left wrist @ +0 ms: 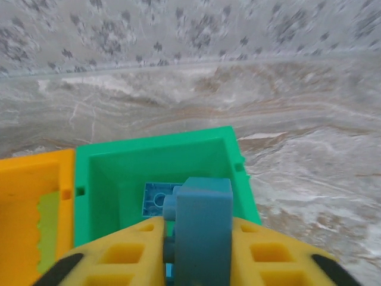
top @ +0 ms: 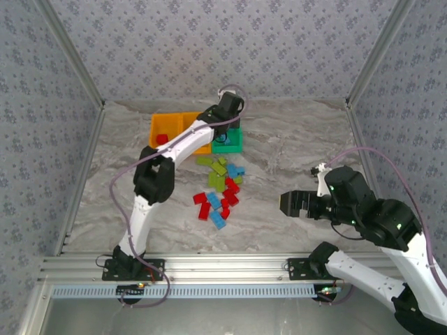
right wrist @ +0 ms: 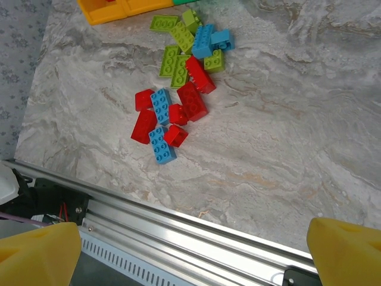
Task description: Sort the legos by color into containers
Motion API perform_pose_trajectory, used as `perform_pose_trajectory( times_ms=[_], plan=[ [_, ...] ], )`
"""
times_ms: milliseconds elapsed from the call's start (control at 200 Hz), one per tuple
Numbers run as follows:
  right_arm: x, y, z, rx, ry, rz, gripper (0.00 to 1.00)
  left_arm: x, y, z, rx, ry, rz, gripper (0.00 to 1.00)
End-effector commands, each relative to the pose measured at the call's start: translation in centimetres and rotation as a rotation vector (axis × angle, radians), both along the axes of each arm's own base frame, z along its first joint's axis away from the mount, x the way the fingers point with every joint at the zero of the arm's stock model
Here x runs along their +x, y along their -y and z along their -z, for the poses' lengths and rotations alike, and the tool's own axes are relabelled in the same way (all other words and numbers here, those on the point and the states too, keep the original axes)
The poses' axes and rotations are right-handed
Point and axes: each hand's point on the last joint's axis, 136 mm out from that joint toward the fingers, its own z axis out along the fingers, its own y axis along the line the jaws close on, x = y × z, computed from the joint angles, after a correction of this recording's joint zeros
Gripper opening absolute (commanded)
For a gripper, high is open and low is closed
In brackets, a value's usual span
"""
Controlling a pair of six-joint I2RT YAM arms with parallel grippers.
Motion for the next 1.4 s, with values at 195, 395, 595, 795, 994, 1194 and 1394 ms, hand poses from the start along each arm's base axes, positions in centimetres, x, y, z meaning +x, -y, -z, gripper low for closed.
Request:
perform_pose_trajectory(
  times_ms=[195, 395, 595, 795, 994, 1194, 1394],
  plan=[
    [-0.4, 0.9, 0.0, 0.006, -0.007, 0.048, 1.0, -1.2, 0.5, -8.0, -0.083, 0.102, 0.092, 0.42],
    [1.4, -1.2, 0.8, 0.038, -0.017, 0.039, 1.0, -9.5, -1.4, -14.6, -0.159, 0.168, 0.224, 0.4],
    [4.5, -6.1, 5.4, 0.017, -0.101, -0.039, 1.0, -23.3, -4.7, -17.6, -0.002, 0.262, 0.551, 0.45],
    [7.8, -10.2, 11.2, -0.062, -0.177, -0.08, 1.0, -34.7, -9.6, -12.3, 0.217, 0.202, 0.882, 0.55],
    [11.0, -12.9, 16.3, -0.063, -0.22, -0.018, 1.0, -37.8, -12.9, -8.4, 0.232, 0.258, 0.917, 0.61],
    [12.6, -14.5, 20.9, -0.093, -0.276, 0.059, 1.0, -37.6, -12.3, -6.1, 0.256, 0.275, 0.952, 0.99],
    [13.3, -16.3, 24.4, -0.195, -0.307, 0.033, 1.0, -37.4, -11.4, -4.9, 0.293, 0.29, 1.001, 0.99]
  ],
)
